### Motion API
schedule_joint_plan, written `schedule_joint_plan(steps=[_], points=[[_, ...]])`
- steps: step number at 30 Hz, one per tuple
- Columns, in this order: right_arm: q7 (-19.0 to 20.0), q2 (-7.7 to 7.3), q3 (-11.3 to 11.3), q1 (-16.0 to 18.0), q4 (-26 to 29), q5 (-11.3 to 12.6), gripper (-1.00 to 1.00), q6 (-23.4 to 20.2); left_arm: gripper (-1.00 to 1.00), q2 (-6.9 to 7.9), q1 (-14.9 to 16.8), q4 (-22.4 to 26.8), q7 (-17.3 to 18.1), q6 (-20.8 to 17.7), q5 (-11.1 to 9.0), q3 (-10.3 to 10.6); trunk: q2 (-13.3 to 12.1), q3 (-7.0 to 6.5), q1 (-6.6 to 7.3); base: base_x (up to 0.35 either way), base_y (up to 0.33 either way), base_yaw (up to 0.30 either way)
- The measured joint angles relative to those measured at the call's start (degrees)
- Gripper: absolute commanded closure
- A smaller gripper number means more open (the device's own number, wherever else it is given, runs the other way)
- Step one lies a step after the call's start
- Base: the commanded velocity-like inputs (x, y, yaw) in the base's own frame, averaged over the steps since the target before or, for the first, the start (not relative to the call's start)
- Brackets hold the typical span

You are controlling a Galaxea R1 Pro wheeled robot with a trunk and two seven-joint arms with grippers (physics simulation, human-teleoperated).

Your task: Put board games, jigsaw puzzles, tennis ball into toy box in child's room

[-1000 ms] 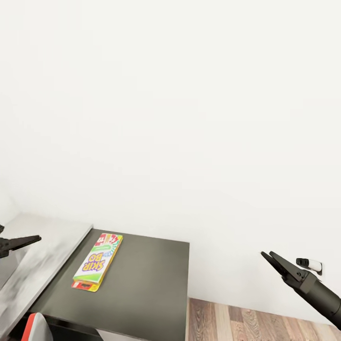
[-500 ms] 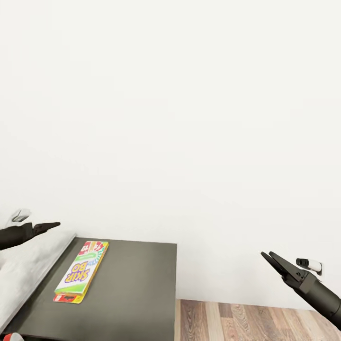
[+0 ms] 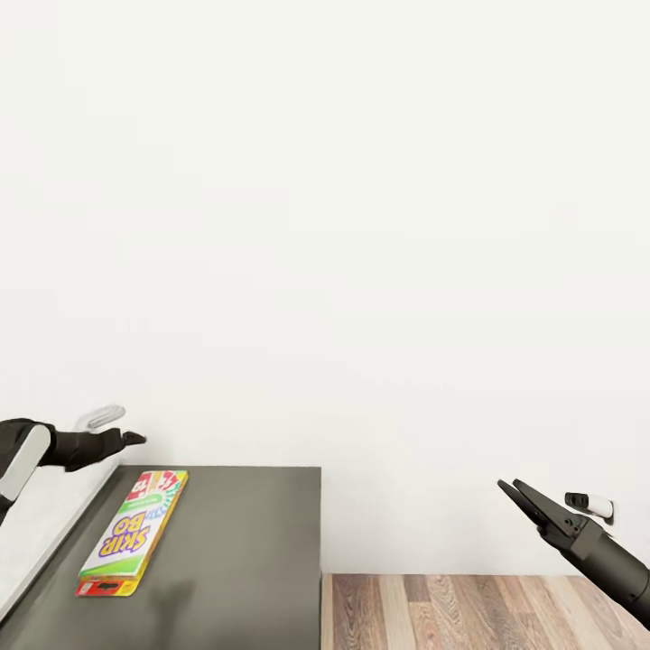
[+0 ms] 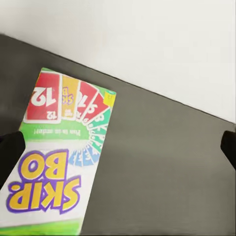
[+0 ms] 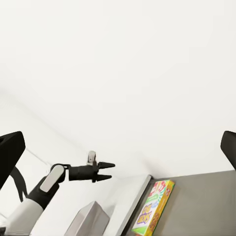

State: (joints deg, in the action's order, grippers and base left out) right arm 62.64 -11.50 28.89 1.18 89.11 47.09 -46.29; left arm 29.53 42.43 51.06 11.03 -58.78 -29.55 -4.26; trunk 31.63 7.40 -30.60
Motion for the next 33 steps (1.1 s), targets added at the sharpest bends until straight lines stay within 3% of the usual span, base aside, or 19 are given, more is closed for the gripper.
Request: schedule_joint_plan(steps=[7, 10, 16, 18, 20, 28, 33], points=[[-0.04, 0.0, 0.04, 0.0, 0.01, -0.2, -1.0, 0.03, -1.0, -2.5, 3.45, -8.95, -2.72, 1.65, 0.97, 2.87, 0.01, -0.02, 0.01, 0.0, 0.0, -0.007], [-0.07, 0.0, 0.04, 0.0, 0.01, -0.22, -1.0, 0.02, -1.0, -3.74, 3.73, -9.86, -2.94, 2.66, 3.68, 3.06, 0.01, -0.02, 0.0, 0.0, 0.0, -0.001], [-0.02, 0.0, 0.08, 0.0, 0.01, -0.12, -1.0, -0.06, -1.0, -6.7, 4.45, -11.08, -3.09, 3.81, 11.89, 3.1, 0.01, -0.02, 0.0, 0.0, 0.0, 0.0], [-0.04, 0.0, 0.08, 0.0, 0.01, -0.15, -1.0, -0.09, -1.0, -7.14, 4.72, -11.71, -3.05, 4.52, 13.49, 3.08, 0.01, -0.02, 0.01, 0.0, 0.0, 0.0], [-0.13, 0.0, 0.06, 0.0, 0.07, -0.23, -1.0, -0.13, -1.0, -7.75, 5.28, -13.96, -2.92, 6.79, 15.63, 3.01, 0.01, -0.02, 0.0, 0.0, 0.0, 0.0], [-0.89, 0.03, -0.01, 0.0, 0.23, -0.5, -1.0, 0.01, -1.0, -7.97, 5.49, -15.04, -2.78, 7.95, 16.38, 2.99, 0.01, -0.02, 0.01, 0.0, 0.0, 0.0], [-3.49, 0.07, -0.35, 0.0, 0.33, -2.35, -1.0, -0.19, -1.0, -7.92, 5.51, -15.14, -2.63, 8.06, 16.52, 2.97, 0.01, 0.08, 0.0, 0.0, 0.0, 0.0]])
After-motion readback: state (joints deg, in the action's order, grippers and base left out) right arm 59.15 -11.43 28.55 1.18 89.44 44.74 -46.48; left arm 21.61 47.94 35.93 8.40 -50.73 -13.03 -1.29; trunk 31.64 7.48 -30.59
